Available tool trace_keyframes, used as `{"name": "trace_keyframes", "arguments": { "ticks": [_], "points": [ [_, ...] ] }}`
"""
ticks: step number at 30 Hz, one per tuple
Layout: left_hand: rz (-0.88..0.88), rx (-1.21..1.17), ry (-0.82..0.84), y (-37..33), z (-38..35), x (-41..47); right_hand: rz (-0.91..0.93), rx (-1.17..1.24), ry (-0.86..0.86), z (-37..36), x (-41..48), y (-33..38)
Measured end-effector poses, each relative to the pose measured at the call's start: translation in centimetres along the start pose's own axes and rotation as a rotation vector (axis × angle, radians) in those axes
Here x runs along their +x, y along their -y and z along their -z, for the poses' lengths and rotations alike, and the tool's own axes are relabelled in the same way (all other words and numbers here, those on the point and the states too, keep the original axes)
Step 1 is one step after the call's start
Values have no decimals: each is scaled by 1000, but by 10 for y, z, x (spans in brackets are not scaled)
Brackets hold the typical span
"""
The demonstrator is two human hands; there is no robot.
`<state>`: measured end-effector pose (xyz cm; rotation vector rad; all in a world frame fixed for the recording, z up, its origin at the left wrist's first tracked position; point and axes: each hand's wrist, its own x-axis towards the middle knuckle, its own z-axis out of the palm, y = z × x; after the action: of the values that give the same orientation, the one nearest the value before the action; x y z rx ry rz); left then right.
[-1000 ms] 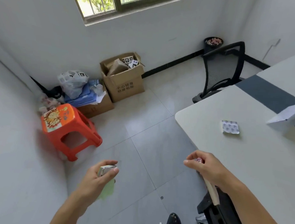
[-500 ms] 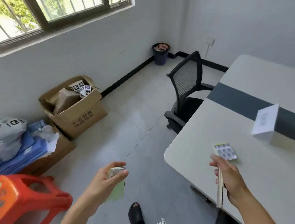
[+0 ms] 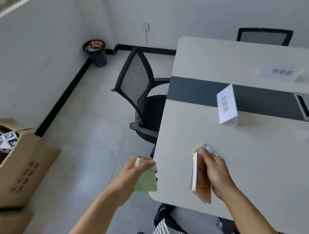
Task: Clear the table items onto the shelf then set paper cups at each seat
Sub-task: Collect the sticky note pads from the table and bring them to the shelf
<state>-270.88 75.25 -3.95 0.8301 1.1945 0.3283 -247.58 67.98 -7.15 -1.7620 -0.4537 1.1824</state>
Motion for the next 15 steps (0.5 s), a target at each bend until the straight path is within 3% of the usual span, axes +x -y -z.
{"name": "trace_keyframes", "arguments": {
  "ticks": [6,13,15],
  "points": [
    [54,46,1,-30,-16,53,-27,156,236,-26,52,30],
    [142,209,135,-49,-36,99,29,157,176,-45,81,30],
    [164,261,157,-53,-40,114,54,32,101,-36,99,15]
  ]
}}
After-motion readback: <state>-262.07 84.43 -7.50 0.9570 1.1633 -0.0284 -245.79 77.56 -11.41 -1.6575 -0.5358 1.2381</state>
